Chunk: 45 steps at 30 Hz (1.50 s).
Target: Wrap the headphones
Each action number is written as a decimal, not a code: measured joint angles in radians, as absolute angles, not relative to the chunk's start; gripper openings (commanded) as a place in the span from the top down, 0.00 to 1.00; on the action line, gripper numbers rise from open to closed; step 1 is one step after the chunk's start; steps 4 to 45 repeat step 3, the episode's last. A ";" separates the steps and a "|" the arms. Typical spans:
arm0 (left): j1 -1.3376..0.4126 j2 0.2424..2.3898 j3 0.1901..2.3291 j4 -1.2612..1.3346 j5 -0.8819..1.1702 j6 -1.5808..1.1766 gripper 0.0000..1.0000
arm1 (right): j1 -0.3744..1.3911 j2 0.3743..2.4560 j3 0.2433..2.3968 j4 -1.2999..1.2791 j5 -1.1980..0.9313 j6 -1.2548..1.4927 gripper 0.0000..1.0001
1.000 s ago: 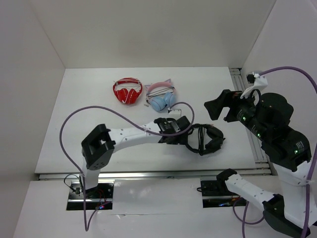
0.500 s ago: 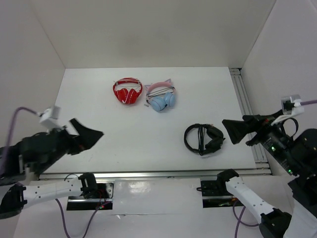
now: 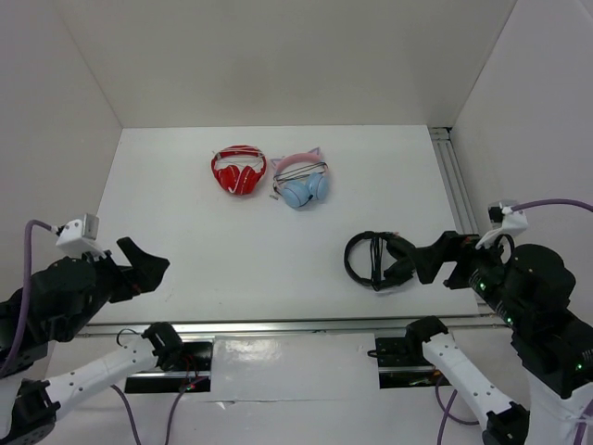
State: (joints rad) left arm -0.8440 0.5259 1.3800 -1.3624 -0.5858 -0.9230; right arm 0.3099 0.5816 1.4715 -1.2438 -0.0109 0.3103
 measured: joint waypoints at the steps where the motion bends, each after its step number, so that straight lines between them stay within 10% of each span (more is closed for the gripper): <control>1: -0.819 0.527 1.385 -1.363 -0.576 -0.900 0.00 | 0.310 0.577 1.465 -1.247 -0.003 0.311 0.00; 45: -0.781 0.526 1.404 -1.366 -0.564 -0.862 0.00 | 0.310 0.563 1.452 -1.252 0.007 0.311 0.00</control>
